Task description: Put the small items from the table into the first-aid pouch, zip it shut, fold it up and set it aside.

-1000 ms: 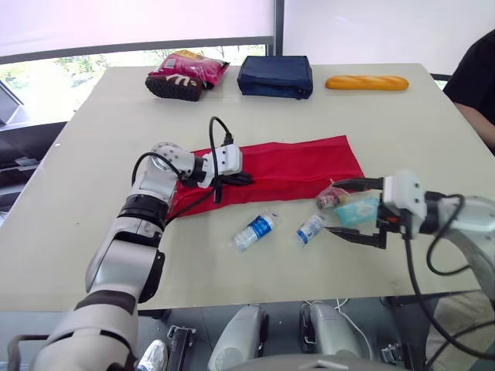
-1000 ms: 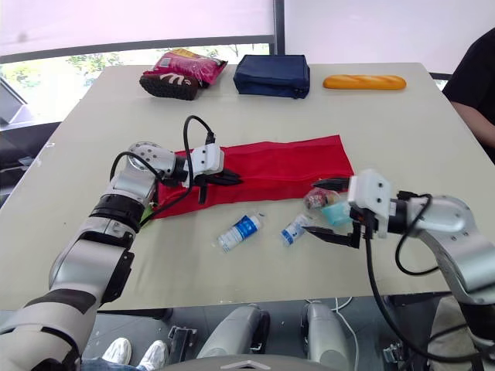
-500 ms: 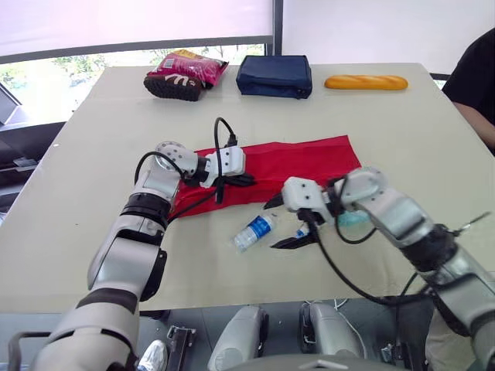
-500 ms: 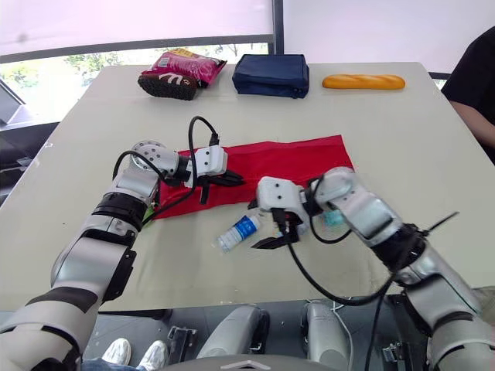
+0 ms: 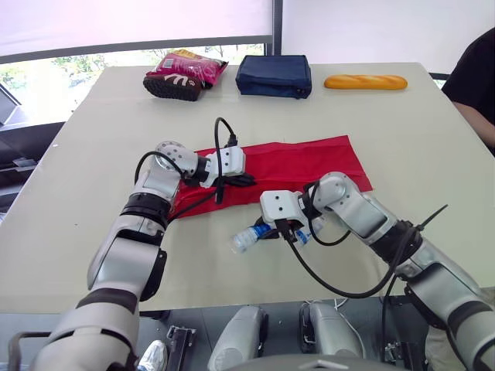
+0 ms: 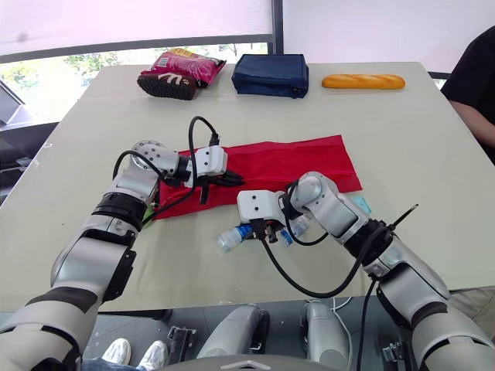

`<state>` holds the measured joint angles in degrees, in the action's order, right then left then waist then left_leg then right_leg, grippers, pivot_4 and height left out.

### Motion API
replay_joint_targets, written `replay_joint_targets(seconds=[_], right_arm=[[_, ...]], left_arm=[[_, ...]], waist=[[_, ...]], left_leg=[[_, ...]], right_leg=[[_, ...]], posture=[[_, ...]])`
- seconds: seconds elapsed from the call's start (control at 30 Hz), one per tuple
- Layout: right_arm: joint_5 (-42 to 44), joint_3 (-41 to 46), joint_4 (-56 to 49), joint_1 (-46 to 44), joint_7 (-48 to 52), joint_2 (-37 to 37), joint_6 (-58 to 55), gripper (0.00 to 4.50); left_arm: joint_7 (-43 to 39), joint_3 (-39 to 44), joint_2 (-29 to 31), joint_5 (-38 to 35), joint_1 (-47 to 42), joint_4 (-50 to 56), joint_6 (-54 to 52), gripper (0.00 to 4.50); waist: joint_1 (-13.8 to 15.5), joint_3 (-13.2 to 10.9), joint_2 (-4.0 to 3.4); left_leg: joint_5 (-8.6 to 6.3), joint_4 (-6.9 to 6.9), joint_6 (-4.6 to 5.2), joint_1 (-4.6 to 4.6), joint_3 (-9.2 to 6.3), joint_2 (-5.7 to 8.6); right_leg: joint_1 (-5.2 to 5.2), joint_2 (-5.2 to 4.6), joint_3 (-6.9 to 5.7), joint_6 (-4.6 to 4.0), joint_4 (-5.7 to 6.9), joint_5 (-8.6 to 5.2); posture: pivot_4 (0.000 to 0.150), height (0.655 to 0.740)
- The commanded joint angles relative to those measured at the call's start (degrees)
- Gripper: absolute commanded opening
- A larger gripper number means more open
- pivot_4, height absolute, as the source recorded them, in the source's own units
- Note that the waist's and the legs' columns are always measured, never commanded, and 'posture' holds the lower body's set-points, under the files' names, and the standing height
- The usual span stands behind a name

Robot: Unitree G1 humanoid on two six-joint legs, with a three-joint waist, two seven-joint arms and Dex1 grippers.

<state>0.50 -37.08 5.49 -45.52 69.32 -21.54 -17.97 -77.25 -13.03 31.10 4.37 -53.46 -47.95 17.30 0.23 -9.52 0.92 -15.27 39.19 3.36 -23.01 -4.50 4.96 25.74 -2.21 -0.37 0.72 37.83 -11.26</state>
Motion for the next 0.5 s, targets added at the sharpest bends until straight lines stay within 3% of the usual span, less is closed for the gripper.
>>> replay_joint_targets(seconds=[0.03, 0.2, 0.5], right_arm=[[-0.4, 1.1, -0.8, 0.8, 0.3, -0.3, 0.8, 0.08], [0.2, 3.3, -3.7, 1.4, -1.2, -0.5, -2.8, 0.08], [4.0, 17.0, -22.0, 8.4, -13.2, -3.6, -30.1, 0.08]], left_arm=[[0.0, 0.5, 0.4, -0.6, -0.4, 0.9, 1.0, 0.00], [0.2, 0.5, 0.0, -0.6, -0.7, 0.2, 1.2, 0.00], [-0.2, 1.2, -0.6, -1.7, -0.8, 0.4, -0.4, 0.00]], waist=[[0.0, 0.0, 0.00], [-0.1, 0.0, 0.00], [0.2, 0.0, 0.00]], left_leg=[[0.00, 0.00, 0.00, 0.00, 0.00, 0.00], [0.00, 0.00, 0.00, 0.00, 0.00, 0.00], [-0.01, 0.00, 0.00, -0.02, -0.02, 0.00]], right_leg=[[0.00, 0.00, 0.00, 0.00, 0.00, 0.00], [0.00, 0.00, 0.00, 0.00, 0.00, 0.00], [0.00, -0.02, 0.01, 0.00, 0.00, 0.00]], posture=[[0.150, 0.7395], [0.150, 0.7395], [0.150, 0.7395]])
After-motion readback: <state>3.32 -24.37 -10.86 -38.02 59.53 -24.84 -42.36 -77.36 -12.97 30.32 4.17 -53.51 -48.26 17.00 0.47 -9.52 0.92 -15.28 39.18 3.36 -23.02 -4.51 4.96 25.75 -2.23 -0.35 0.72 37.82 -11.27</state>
